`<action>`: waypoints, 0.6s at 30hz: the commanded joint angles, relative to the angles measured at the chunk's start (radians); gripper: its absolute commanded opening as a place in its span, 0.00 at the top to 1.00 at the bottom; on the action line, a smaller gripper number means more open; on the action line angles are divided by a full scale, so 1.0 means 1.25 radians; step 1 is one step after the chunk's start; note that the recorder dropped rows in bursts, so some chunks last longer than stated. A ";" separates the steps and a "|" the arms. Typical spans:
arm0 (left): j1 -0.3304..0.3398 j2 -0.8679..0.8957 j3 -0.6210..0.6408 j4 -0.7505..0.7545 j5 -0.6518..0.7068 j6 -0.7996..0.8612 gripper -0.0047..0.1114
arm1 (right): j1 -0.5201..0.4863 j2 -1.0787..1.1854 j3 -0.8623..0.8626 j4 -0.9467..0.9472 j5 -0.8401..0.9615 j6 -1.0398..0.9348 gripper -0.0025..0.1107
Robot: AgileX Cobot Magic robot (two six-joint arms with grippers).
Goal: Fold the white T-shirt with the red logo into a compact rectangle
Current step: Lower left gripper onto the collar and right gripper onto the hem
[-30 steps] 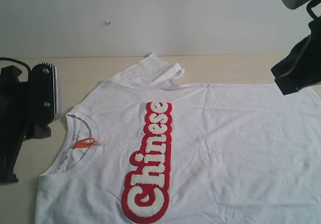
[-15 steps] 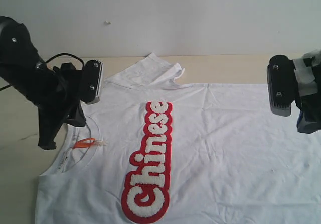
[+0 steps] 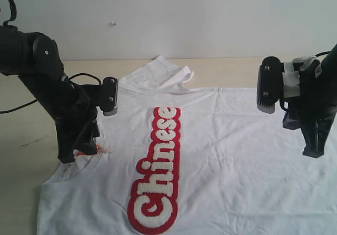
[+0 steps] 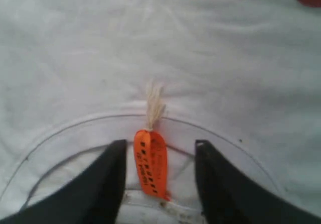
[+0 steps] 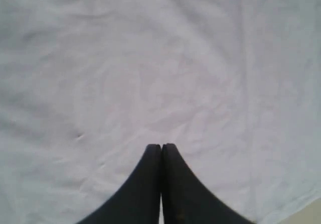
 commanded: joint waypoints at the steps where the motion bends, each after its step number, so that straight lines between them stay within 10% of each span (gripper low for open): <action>1: 0.003 -0.005 -0.006 -0.012 0.006 -0.063 0.11 | 0.001 0.000 -0.004 -0.003 -0.014 0.045 0.84; 9: 0.003 -0.005 -0.006 -0.015 0.019 -0.066 0.06 | 0.001 0.000 -0.004 0.003 -0.016 0.061 0.20; 18: 0.003 -0.005 -0.006 -0.018 0.043 -0.066 0.06 | 0.001 0.000 -0.004 0.047 -0.077 0.083 0.13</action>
